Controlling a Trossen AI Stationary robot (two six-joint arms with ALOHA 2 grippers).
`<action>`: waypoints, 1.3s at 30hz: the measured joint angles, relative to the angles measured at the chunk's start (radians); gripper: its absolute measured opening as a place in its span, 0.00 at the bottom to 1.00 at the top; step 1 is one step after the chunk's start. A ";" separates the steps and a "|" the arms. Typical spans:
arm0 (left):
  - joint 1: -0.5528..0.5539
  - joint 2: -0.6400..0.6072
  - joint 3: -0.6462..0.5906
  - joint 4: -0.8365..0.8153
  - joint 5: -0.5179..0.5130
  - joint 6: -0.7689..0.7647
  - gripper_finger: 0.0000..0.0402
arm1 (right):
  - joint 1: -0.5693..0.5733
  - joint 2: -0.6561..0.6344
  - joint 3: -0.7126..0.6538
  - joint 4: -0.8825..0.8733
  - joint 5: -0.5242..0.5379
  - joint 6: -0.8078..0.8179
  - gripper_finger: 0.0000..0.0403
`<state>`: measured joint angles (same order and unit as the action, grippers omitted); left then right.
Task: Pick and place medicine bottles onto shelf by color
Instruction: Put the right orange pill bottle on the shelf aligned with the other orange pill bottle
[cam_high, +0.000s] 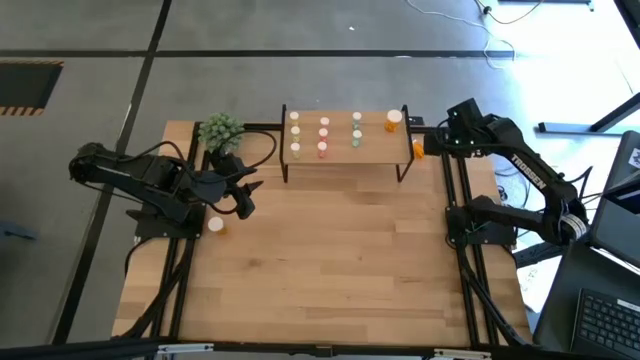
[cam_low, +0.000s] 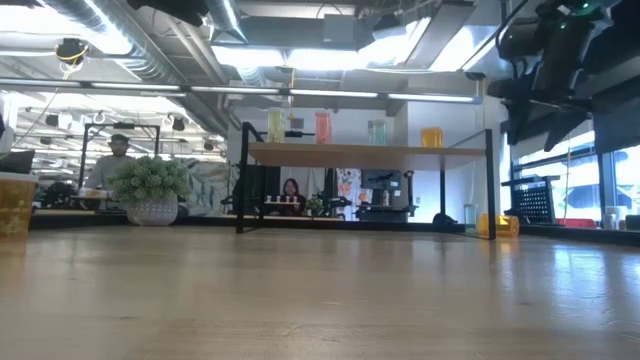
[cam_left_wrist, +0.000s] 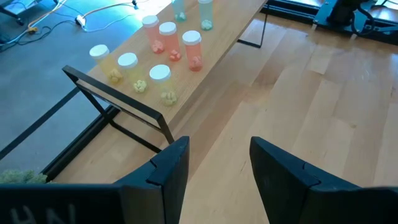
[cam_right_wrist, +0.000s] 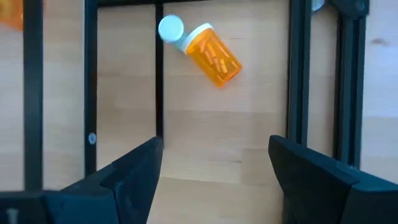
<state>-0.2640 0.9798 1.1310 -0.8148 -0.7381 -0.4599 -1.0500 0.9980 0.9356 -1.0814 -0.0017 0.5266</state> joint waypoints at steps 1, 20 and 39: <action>0.000 0.000 0.000 0.000 0.000 0.000 0.41 | 0.000 0.006 0.000 0.000 0.000 -0.020 0.73; 0.000 0.000 0.000 0.000 0.000 0.000 0.41 | -0.086 0.134 -0.176 0.393 -0.090 0.228 0.73; 0.000 0.000 0.000 0.000 0.000 0.000 0.41 | -0.111 0.309 -0.175 0.398 0.028 0.307 0.73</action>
<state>-0.2639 0.9798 1.1309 -0.8146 -0.7380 -0.4599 -1.1614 1.3072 0.7601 -0.6832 0.0260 0.8334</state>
